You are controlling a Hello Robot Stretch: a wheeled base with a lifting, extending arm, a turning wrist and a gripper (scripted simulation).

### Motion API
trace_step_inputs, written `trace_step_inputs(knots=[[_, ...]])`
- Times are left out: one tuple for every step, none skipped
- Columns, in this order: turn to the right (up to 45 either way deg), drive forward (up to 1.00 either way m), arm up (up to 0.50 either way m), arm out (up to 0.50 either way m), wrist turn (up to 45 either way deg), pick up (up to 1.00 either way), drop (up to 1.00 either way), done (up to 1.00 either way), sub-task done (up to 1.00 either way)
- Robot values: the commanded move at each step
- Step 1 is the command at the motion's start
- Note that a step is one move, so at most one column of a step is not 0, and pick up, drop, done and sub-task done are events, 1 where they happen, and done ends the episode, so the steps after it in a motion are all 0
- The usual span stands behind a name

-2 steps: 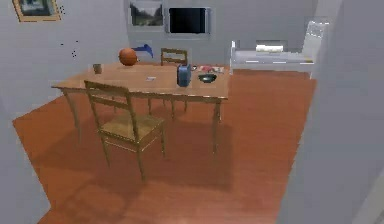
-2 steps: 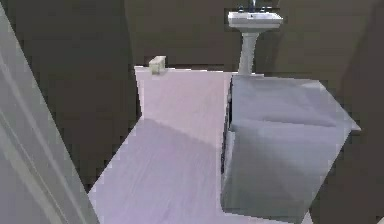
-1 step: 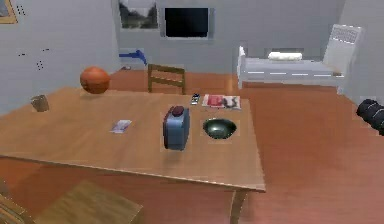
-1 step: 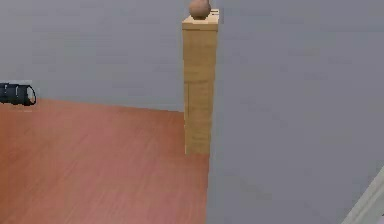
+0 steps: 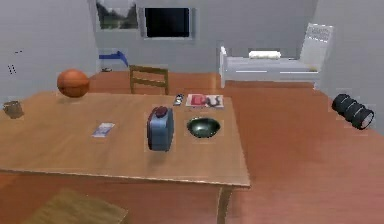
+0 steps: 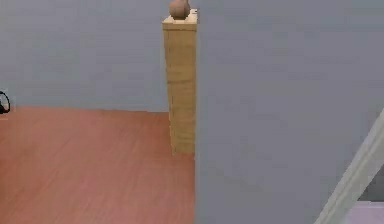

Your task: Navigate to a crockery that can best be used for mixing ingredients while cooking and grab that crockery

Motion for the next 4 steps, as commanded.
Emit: trace_step_inputs(knots=[[0.0,0.15,0.00,0.00,0.0,0.00,0.00,0.00,0.00],[45.0,0.00,0.00,0.00,0.0,0.00,0.00,0.00,0.00],[18.0,0.00,0.00,0.00,0.0,0.00,0.00,0.00,0.00],[0.0,0.35,0.00,0.00,0.0,0.00,0.00,0.00,0.00]])
